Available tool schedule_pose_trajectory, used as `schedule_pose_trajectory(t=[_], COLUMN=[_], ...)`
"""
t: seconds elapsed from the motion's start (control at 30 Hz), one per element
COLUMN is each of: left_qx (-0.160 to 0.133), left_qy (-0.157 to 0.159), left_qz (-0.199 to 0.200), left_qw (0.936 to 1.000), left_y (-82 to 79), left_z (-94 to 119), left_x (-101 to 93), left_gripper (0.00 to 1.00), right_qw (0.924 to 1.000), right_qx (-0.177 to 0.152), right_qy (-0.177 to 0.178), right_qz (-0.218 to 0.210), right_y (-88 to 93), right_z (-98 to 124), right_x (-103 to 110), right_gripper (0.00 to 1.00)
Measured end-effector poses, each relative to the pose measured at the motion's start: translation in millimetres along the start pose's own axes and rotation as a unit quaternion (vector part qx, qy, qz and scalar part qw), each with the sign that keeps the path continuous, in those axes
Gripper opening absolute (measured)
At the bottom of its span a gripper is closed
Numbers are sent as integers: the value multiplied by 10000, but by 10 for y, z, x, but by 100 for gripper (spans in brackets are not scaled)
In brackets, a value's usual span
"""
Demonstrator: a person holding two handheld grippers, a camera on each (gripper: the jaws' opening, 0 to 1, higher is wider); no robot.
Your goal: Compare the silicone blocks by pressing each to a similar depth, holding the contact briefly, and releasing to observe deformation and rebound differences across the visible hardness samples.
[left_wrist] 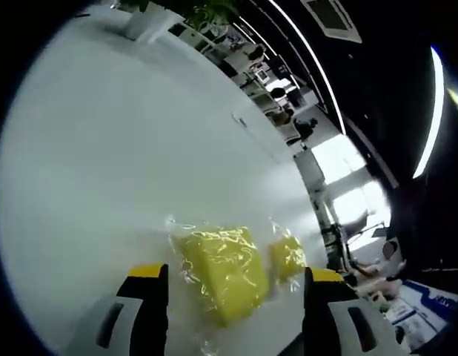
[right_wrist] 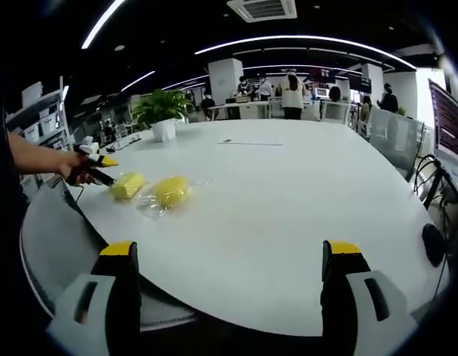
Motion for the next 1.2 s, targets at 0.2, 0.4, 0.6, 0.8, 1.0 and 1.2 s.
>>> schedule_pose_trajectory(t=[0.2,0.4,0.6,0.8,1.0,1.2], left_qx=[186,346,451,489,418,417], left_qy=[-73,-50,-392,-395,-180,-77], left_qz=[22,194,25,89,723,705], left_qw=[9998,9992,9982,9980,9963,9966], left_y=[53,80,38,44,69,87], left_z=[-52,-60,-89,-118,-94,-101], left_x=[22,35,83,110,157,124], left_gripper=[52,42,34,28,12,5], right_qw=[10000,10000,9999,9996,9995,9994], right_qx=[1,44,100,238,278,304], right_qy=[31,30,-8,-36,-38,-20], right_qz=[-16,6,61,174,171,175], right_y=[-13,-32,-63,-24,-2,14], right_z=[-14,-44,-93,-144,-138,-123], right_x=[-59,-106,-87,-29,10,12], right_gripper=[97,97,97,97,97,97])
Point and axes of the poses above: the point that each gripper's makers call its tool centre point, and the gripper's own axes: z roughly backward along the fingers, x roughly to its left, y roughly out of its underside, the point moved 5 cm from there along z, roughly backward along the fingers, and after that the axes turned 12 degrees about x, right-handed, at the moved point
